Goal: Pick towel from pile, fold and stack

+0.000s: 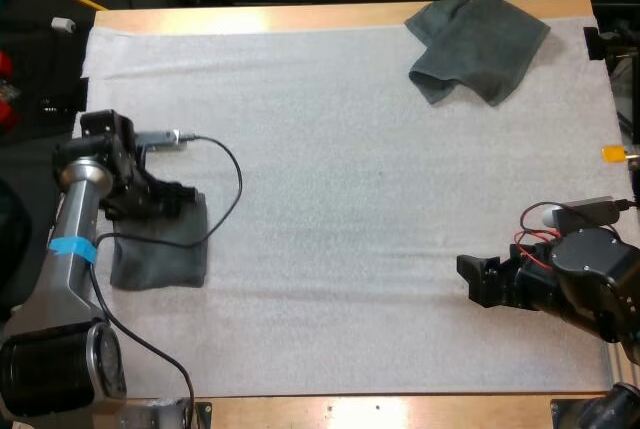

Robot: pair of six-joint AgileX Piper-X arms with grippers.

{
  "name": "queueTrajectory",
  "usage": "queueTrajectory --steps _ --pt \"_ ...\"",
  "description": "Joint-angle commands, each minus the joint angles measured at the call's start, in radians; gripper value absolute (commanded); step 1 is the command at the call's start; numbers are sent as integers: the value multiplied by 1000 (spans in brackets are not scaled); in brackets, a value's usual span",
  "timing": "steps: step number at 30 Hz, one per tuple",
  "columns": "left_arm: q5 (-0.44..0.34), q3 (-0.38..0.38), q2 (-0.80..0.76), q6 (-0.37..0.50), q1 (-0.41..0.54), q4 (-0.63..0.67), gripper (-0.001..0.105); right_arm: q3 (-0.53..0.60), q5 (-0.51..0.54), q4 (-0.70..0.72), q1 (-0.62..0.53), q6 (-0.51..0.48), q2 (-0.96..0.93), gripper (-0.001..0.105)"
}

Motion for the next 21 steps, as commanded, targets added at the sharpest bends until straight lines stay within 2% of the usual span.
queueTrajectory --steps 1,14,18,21 --pt "6 -1 -9 -11 -8 -15 62 -10 0 1 -2 -1 -2 73" --pt "8 -1 103 -19 -8 -46 62 -10 0 1 -2 6 -2 73" --pt "54 -14 91 -19 -8 -43 62 -10 0 1 -2 6 -2 73" --pt "99 -54 65 -21 -8 -25 62 -10 0 -3 -2 6 -2 73"
